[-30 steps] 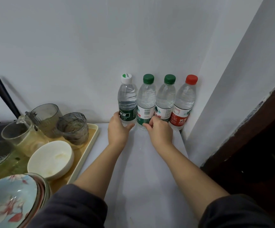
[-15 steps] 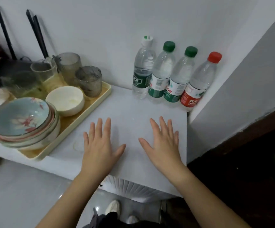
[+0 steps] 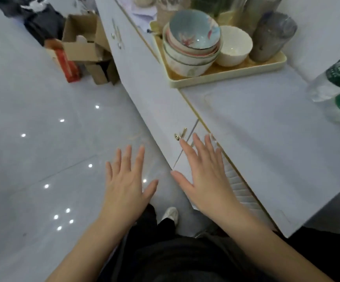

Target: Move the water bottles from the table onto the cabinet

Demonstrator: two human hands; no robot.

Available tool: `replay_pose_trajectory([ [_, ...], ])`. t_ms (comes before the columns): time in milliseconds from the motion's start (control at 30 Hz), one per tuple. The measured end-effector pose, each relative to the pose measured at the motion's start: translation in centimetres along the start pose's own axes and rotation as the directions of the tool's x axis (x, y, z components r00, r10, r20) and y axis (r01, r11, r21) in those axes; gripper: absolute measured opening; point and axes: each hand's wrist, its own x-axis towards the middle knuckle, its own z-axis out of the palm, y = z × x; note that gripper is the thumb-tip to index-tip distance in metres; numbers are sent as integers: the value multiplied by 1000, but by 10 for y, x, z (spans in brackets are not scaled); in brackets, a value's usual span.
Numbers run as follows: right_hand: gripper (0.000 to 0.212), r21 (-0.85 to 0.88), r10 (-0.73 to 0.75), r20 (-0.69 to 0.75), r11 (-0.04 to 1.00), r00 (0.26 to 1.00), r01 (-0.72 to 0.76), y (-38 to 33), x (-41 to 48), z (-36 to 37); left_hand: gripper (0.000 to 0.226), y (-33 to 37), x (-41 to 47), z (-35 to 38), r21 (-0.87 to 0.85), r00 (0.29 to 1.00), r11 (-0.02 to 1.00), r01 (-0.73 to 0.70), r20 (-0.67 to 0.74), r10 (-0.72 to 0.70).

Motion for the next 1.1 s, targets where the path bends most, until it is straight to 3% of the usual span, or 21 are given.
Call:
replay_pose_trajectory([
  [167,73,-141,-92,277,981,956,135,-41,24,32,82,-42,-31,0,-28,966,967,252,64,-250],
  [300,75,-221,-143,411,942,900,251,-77,41,59,81,-71,-45,0,-20,917,925,380,139,-374],
  [733,73,-296,-242,594,821,767,488,-241,102,135,78,-219,-93,-26,-79,746,746,661,170,-644],
  [1100,72,-270,-338,805,521,487,809,-351,108,194,75,-274,-153,-23,-294,484,413,862,238,-842],
])
